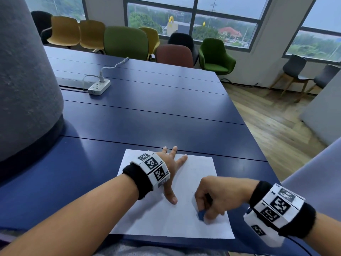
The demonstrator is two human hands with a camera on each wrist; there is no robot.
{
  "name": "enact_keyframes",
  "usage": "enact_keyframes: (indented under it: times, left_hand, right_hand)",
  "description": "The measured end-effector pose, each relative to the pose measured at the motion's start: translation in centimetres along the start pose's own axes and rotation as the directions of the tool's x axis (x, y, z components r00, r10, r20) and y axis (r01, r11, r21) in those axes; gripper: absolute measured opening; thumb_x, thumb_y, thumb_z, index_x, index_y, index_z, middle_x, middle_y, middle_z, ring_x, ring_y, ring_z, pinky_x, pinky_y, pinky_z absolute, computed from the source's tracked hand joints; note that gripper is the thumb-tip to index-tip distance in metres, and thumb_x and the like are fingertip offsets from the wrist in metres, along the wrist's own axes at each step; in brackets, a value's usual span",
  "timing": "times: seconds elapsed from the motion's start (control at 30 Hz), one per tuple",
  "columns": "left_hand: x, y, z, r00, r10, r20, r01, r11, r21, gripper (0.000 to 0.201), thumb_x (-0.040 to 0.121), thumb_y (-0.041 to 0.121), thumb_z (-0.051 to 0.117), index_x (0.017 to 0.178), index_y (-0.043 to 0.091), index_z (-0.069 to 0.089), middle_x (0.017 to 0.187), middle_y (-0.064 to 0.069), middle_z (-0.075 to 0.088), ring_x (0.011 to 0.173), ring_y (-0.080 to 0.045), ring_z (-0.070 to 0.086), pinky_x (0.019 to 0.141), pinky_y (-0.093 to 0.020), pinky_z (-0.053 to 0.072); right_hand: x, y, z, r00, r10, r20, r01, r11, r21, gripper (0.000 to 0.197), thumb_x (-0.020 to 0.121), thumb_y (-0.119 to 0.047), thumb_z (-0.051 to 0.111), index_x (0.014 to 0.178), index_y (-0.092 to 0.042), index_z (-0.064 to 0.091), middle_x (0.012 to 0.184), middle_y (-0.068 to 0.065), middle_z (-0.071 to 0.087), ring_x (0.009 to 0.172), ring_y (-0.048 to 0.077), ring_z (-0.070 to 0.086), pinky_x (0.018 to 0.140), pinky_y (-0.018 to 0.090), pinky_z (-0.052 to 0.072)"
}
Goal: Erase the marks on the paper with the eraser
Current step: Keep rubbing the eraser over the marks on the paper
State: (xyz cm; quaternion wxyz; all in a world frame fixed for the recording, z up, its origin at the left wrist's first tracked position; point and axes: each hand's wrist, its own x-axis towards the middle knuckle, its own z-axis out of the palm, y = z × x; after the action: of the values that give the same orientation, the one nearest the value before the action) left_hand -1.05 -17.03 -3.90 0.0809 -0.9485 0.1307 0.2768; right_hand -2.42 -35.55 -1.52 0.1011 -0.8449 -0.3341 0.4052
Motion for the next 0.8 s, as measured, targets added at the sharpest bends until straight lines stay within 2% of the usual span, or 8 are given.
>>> enact_keyframes:
  times: [0.07,0.17,0.33,0.47,0.6,0.67,0.73,0.8]
  left_hand:
    - [0.0,0.0,0.0,1.000,0.001,-0.002,-0.001,1.000,0.001,0.150,0.050,0.069,0.083,0.150,0.035,-0.023,0.159,-0.007,-0.027,0.148,-0.036,-0.014,0.114,-0.059,0.021]
    - [0.0,-0.1,0.1,1.000,0.009,-0.004,-0.009,1.000,-0.006,0.150,0.050,0.069,0.083,0.151,0.034,-0.023,0.159,-0.007,-0.026,0.148,-0.036,-0.014,0.114,-0.057,0.020]
    - [0.0,0.0,0.0,1.000,0.004,0.000,-0.004,1.000,-0.005,0.149,0.051,0.069,0.083,0.150,0.034,-0.023,0.159,-0.007,-0.027,0.147,-0.036,-0.014,0.115,-0.056,0.020]
    - [0.1,-0.1,0.1,1.000,0.008,0.001,-0.008,1.000,-0.003,0.150,0.050,0.070,0.082,0.150,0.034,-0.024,0.159,-0.007,-0.027,0.147,-0.036,-0.014,0.115,-0.055,0.019]
    - [0.1,0.0,0.1,1.000,0.001,0.006,-0.001,1.000,0.002,0.150,0.050,0.070,0.082,0.150,0.034,-0.024,0.158,-0.007,-0.028,0.147,-0.036,-0.014,0.115,-0.055,0.019]
    - [0.1,0.0,0.1,1.000,0.006,0.005,-0.006,1.000,-0.001,0.150,0.050,0.071,0.082,0.150,0.034,-0.024,0.159,-0.007,-0.028,0.147,-0.036,-0.014,0.115,-0.055,0.018]
    - [0.1,-0.1,0.2,1.000,0.008,-0.004,-0.008,1.000,-0.007,0.150,0.050,0.071,0.082,0.150,0.034,-0.024,0.159,-0.007,-0.027,0.148,-0.036,-0.014,0.115,-0.054,0.019]
    - [0.0,-0.2,0.2,1.000,0.006,-0.010,-0.006,1.000,-0.009,0.150,0.050,0.071,0.082,0.151,0.034,-0.023,0.159,-0.007,-0.027,0.147,-0.036,-0.014,0.115,-0.054,0.019]
  right_hand:
    - [0.0,-0.1,-0.1,1.000,0.010,0.010,-0.009,1.000,-0.030,0.009,0.078,-0.017,0.076,0.080,-0.017,0.067,0.061,-0.007,0.060,0.053,0.015,0.056,0.052,0.024,0.048]
    - [0.7,1.0,-1.3,0.982,0.054,-0.183,-0.056,0.998,-0.011,0.011,0.080,-0.021,0.074,0.076,-0.015,0.066,0.060,-0.007,0.060,0.050,0.014,0.055,0.051,0.027,0.050]
    - [0.8,-0.3,-0.5,1.000,-0.003,-0.004,0.003,1.000,-0.022,0.010,0.079,-0.019,0.076,0.079,-0.017,0.066,0.062,-0.006,0.060,0.050,0.011,0.054,0.052,0.024,0.049]
    - [1.4,0.4,-1.8,0.982,0.030,-0.188,-0.036,0.999,-0.031,0.013,0.080,-0.020,0.075,0.078,-0.012,0.066,0.064,-0.002,0.060,0.049,0.014,0.053,0.050,0.027,0.047]
    - [1.3,-0.5,-0.9,1.000,-0.013,-0.028,0.012,0.998,-0.060,0.012,0.079,-0.018,0.077,0.076,-0.017,0.065,0.059,-0.008,0.059,0.048,0.009,0.051,0.050,0.022,0.045]
    - [1.6,-0.4,-1.7,0.998,0.012,-0.068,-0.016,0.998,-0.061,0.013,0.078,-0.017,0.077,0.076,-0.019,0.065,0.054,-0.011,0.058,0.043,0.003,0.049,0.048,0.019,0.044]
    - [1.8,0.0,-2.5,0.987,0.034,-0.157,-0.042,0.998,-0.044,0.014,0.079,-0.019,0.077,0.074,-0.018,0.064,0.056,-0.010,0.058,0.043,0.006,0.051,0.048,0.021,0.044]
    - [1.8,0.1,-2.2,0.990,0.022,-0.142,-0.030,0.998,-0.051,0.014,0.079,-0.020,0.077,0.074,-0.019,0.063,0.058,-0.009,0.058,0.048,0.010,0.052,0.050,0.024,0.045]
